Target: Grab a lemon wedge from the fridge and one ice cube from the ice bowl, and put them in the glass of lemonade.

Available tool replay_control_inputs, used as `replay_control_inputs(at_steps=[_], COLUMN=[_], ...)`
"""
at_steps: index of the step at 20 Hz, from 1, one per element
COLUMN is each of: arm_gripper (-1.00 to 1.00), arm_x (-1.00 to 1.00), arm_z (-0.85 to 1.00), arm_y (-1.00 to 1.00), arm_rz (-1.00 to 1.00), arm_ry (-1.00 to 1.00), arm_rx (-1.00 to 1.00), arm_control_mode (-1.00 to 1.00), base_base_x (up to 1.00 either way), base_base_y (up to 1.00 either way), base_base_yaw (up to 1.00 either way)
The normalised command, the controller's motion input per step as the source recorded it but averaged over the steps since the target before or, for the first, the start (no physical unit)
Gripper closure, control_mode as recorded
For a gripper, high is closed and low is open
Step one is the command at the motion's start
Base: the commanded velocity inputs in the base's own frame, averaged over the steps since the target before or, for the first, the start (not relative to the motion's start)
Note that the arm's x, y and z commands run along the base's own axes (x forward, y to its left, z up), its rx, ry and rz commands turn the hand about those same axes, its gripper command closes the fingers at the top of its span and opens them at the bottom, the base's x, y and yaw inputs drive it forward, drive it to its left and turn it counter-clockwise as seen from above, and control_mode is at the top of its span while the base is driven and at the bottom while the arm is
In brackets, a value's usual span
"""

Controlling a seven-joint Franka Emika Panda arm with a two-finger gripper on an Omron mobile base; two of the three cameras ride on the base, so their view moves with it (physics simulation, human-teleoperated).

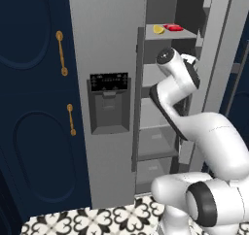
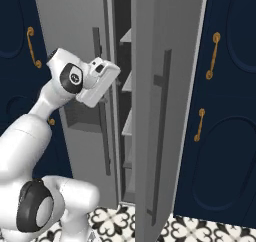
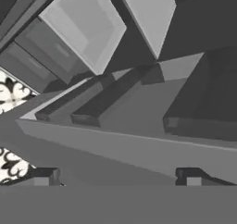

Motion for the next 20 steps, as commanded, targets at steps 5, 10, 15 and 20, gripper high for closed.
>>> replay_control_inputs(at_steps=[5,10,15,20], arm_gripper=[-1.0,-1.0,-1.0,-1.0], arm_x=[0.16,-0.62,-0.41,-0.16], arm_z=[-0.37,-0.48,-0.44,-0.2], arm_y=[-0.94,-1.0,-1.0,-1.0], arm_rz=[-0.09,-0.19,-0.16,-0.03], arm_ry=[0.13,0.09,0.03,-0.03], arm_rx=[0.0,0.0,0.0,0.01], arm_control_mode=[-1.0,-1.0,-1.0,-1.0], base_base_x=[0.0,0.0,0.0,0.0], base_base_y=[0.0,0.0,0.0,0.0], base_base_yaw=[0.0,0.0,0.0,0.0])
